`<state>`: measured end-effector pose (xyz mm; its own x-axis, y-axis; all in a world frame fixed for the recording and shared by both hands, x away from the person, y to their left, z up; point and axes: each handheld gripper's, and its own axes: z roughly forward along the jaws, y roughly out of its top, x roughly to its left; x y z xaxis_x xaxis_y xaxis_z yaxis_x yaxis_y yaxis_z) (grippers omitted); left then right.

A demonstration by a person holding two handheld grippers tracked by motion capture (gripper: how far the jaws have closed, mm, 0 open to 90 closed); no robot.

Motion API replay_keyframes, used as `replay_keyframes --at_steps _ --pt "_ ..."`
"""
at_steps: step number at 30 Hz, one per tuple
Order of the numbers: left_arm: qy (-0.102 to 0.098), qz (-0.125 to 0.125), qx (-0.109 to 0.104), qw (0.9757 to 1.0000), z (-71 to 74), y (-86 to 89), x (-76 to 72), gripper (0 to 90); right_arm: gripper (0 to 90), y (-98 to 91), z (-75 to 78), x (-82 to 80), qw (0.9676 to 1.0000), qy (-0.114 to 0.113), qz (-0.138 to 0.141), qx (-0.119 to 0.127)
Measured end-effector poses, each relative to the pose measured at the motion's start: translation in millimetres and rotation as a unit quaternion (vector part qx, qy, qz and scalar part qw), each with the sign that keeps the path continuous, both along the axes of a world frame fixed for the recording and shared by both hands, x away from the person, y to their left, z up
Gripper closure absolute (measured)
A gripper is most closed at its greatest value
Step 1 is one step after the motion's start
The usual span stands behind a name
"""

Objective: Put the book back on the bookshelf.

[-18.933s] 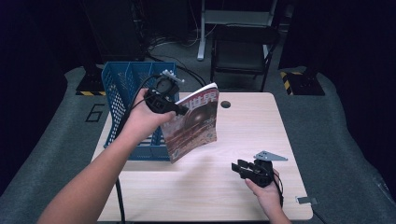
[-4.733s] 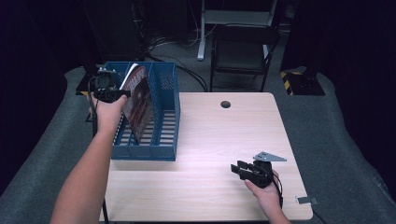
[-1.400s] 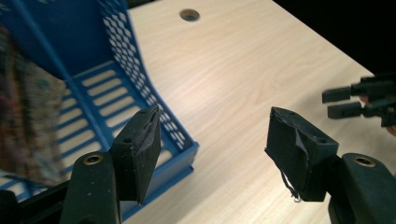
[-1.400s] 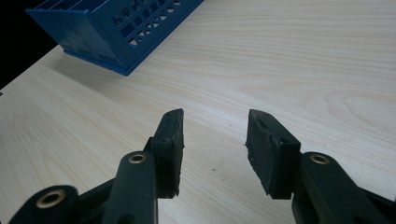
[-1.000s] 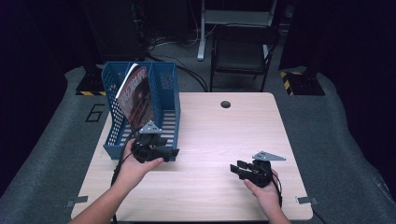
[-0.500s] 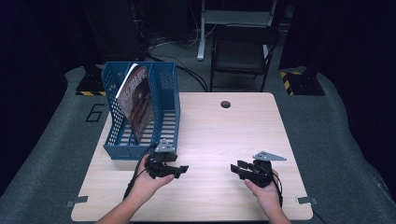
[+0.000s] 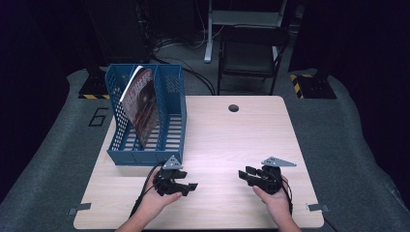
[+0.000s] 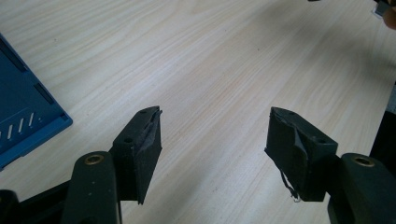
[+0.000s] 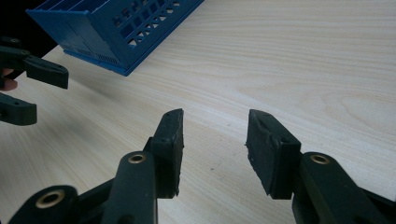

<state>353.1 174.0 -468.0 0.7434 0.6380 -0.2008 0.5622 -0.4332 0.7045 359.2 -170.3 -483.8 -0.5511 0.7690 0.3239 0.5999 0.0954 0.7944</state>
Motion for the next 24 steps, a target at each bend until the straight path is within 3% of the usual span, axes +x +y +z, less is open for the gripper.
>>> replay_keyframes --at_steps 2,8,13,16,24 --pt "-0.007 -0.006 0.01 0.9999 -4.2 -1.3 -0.4 35.7 56.0 -0.1 0.0 0.0 1.0 0.001 0.0 -0.001" --pt "-0.007 -0.028 0.014 0.9995 -16.0 -7.6 -2.5 36.2 55.9 -0.2 -0.6 0.0 1.0 -0.002 0.002 -0.002" --pt "-0.014 -0.042 0.033 0.9984 -26.2 -10.8 -5.0 37.0 55.7 0.0 -1.2 -0.1 1.0 -0.003 0.001 -0.004" --pt "-0.002 -0.044 0.033 0.9985 -33.4 -11.6 -5.9 37.0 55.7 -0.3 -1.9 -0.5 1.0 -0.002 0.001 -0.006" --pt "-0.004 -0.042 0.037 0.9984 -37.5 -11.0 -5.0 37.1 55.5 -1.3 -4.4 -0.2 0.9999 -0.001 0.003 -0.013"
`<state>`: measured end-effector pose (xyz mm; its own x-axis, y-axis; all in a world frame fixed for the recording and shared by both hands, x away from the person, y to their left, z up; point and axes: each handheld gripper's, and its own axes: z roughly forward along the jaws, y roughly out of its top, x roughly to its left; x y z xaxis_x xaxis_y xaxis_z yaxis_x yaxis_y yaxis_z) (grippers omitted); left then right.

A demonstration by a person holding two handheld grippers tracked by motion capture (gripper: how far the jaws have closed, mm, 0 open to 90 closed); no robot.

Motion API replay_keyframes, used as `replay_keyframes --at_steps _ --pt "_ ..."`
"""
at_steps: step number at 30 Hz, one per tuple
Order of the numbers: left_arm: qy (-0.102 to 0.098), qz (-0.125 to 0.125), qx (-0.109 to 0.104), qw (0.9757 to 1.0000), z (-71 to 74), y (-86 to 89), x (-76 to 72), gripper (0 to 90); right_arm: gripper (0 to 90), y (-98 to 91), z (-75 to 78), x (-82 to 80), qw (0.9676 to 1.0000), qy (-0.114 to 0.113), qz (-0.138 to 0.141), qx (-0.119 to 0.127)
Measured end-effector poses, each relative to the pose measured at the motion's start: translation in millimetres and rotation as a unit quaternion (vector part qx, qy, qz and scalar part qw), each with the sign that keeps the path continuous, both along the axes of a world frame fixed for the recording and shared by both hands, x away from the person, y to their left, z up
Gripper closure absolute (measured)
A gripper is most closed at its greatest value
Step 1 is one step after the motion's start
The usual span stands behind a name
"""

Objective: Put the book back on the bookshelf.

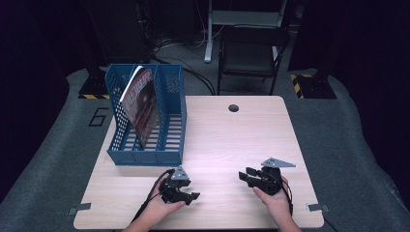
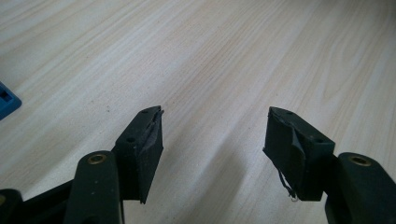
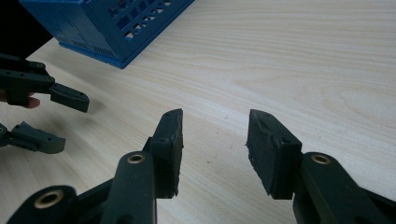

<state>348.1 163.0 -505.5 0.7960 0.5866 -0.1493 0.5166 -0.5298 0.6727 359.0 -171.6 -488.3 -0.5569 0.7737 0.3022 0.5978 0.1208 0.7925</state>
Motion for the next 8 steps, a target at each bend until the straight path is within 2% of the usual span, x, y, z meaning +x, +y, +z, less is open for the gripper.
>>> replay_keyframes --at_steps 4,8 --pt "-0.003 -0.001 0.006 1.0 -0.3 0.2 0.7 37.1 55.4 -0.1 -0.4 -0.1 1.0 0.003 0.0 0.0" --pt "0.002 -0.005 0.004 1.0 0.2 0.8 1.3 37.1 55.3 -0.3 -0.9 -0.3 1.0 0.006 -0.002 0.001"
